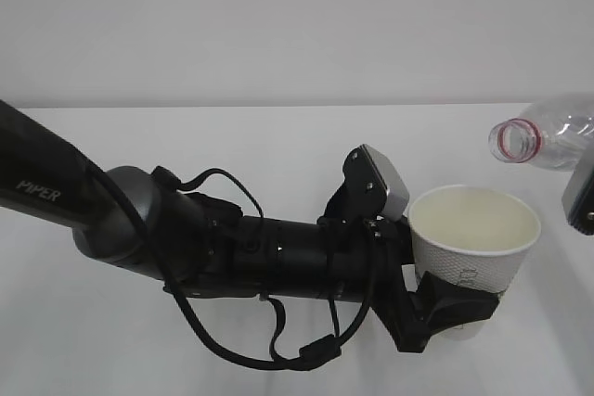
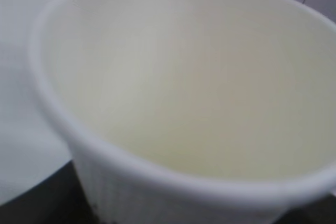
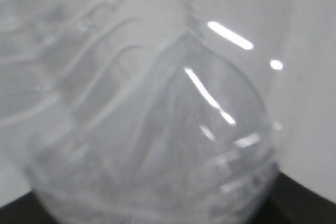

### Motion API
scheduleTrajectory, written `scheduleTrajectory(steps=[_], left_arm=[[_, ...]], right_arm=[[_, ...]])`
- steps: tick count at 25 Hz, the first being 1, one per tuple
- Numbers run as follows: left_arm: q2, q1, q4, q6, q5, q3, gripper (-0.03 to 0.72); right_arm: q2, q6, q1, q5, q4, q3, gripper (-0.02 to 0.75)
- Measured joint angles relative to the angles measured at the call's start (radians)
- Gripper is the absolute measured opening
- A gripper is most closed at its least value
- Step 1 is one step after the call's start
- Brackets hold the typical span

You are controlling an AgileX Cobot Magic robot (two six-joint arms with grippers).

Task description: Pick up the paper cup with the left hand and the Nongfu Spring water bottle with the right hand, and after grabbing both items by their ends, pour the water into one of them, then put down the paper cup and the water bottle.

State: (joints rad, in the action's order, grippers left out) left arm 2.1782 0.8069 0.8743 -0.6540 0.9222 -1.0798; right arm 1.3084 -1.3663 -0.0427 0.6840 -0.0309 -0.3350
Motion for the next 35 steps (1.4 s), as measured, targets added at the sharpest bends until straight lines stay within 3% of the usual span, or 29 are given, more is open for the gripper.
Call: scheduleTrajectory(steps=[35], left_arm=[[0.0, 0.0, 0.002, 0.0, 0.0, 0.0, 0.534]], right_arm=[[0.0, -0.113, 0.0, 0.007, 0.024, 0.0, 0.463]])
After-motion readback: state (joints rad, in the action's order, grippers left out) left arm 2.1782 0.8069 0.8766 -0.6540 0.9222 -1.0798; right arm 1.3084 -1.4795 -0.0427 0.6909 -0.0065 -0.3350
